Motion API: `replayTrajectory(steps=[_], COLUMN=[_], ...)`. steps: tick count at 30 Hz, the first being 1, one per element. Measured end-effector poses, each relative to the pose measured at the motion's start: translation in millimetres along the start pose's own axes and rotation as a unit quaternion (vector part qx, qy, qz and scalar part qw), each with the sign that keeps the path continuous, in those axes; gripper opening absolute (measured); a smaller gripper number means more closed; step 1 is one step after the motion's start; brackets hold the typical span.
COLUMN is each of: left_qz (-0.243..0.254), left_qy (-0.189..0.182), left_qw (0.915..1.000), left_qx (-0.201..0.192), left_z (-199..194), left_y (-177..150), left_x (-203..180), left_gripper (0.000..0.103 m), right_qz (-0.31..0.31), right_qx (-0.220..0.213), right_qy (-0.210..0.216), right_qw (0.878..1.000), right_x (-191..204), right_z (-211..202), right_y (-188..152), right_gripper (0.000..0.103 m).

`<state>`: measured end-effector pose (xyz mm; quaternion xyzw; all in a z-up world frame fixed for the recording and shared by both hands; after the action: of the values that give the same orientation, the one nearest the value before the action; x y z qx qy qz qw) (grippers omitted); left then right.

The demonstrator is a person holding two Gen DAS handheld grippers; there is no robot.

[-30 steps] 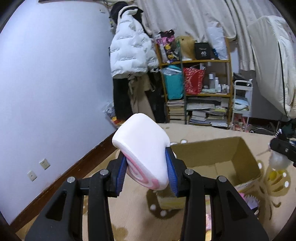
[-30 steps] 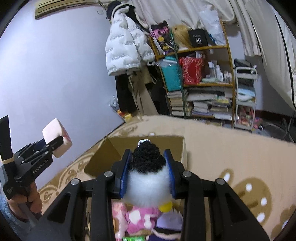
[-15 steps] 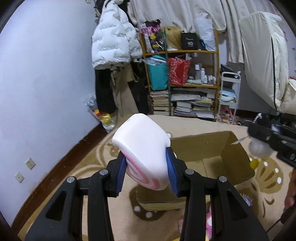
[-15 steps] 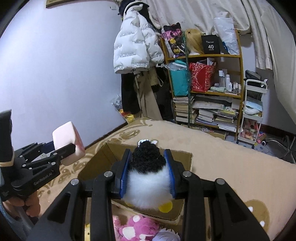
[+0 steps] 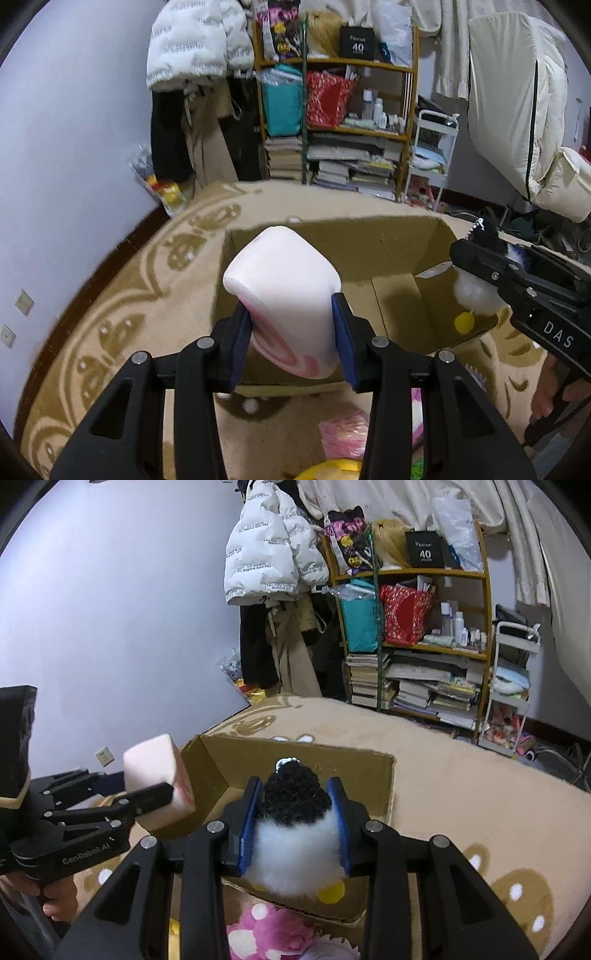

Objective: Organize soft objects
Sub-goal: 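Carry both plushes over the box and open both tools to drop them, then move both tools back down toward the remaining pile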

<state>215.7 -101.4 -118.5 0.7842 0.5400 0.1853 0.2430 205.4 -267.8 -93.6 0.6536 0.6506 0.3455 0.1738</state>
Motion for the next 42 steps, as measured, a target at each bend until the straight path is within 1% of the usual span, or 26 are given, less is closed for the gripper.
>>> replayTrajectory(steps=[5,7,9,13,15,16,17,18,19,21,23,25,27,29,31,33,34,38,40,42], left_qz=[-0.003,-0.008,-0.012,-0.015,-0.015,-0.015,-0.017,-0.018,-0.019,-0.022,-0.028,-0.036,-0.044,-0.050,-0.054,-0.063,-0.071,-0.087,-0.086,-0.083], left_qy=[-0.007,-0.011,-0.011,-0.016,-0.016,-0.013,-0.010,-0.007,-0.004,0.000,0.002,-0.001,-0.003,-0.001,0.003,0.006,0.003,-0.002,0.002,-0.007], left_qw=[0.9998,0.9996,0.9995,0.9993,0.9992,0.9993,0.9993,0.9994,0.9995,0.9995,0.9994,0.9992,0.9989,0.9985,0.9982,0.9976,0.9970,0.9954,0.9951,0.9948], left_qx=[0.020,0.023,0.026,0.032,0.033,0.032,0.031,0.029,0.025,0.020,0.018,0.017,0.017,0.020,0.025,0.029,0.029,0.039,0.049,0.058], left_z=[12,14,14,17,17,17,16,15,13,9,5,0,-4,-8,-12,-17,-20,-28,-31,-36], left_y=[-6,-7,-7,-9,-10,-11,-11,-11,-10,-9,-7,-7,-8,-10,-14,-18,-20,-31,-38,-44], left_x=[2,3,6,10,12,14,16,17,19,22,26,29,34,37,42,46,48,54,57,56], left_gripper=[0.042,0.044,0.049,0.052,0.056,0.057,0.060,0.064,0.066,0.077,0.082,0.085,0.091,0.092,0.094,0.099,0.099,0.100,0.100,0.100], right_qz=[-0.007,-0.010,-0.012,-0.006,-0.001,0.002,0.004,0.004,0.004,0.005,0.011,0.012,0.013,0.009,0.007,0.008,0.009,0.013,0.014,0.015], right_qx=[0.014,0.020,0.022,0.032,0.030,0.026,0.019,0.016,0.014,0.014,0.011,0.010,0.011,0.011,0.011,0.012,0.013,0.022,0.027,0.029], right_qy=[0.001,-0.009,-0.018,-0.009,-0.006,-0.006,-0.008,-0.008,-0.006,-0.004,-0.002,0.001,-0.003,-0.008,-0.012,-0.015,-0.015,-0.019,-0.015,-0.014], right_qw=[1.000,1.000,1.000,0.999,1.000,1.000,1.000,1.000,1.000,1.000,1.000,1.000,1.000,1.000,1.000,1.000,1.000,1.000,0.999,0.999], right_x=[3,3,2,0,-1,-1,-2,-2,-1,0,1,3,5,7,9,9,9,11,14,16], right_z=[8,11,12,15,14,12,10,9,8,5,0,-4,-9,-15,-21,-28,-30,-40,-45,-49], right_y=[-8,-11,-13,-17,-17,-16,-14,-14,-13,-13,-12,-12,-12,-13,-14,-16,-18,-25,-29,-31], right_gripper=[0.040,0.040,0.040,0.041,0.049,0.056,0.061,0.062,0.064,0.067,0.078,0.083,0.090,0.098,0.102,0.103,0.103,0.103,0.103,0.103])
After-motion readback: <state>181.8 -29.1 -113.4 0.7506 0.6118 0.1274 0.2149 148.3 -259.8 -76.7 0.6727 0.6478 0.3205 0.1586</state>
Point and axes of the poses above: each gripper's, at about its wrist camera, not at the fingertips, and z roughly the way its jaws point, x to its left, y to its top, the point moved 8 cm from there along z, roughly the way its jaws point, and after that the axes turned 11 degrees about x, right-handed, at the moved point
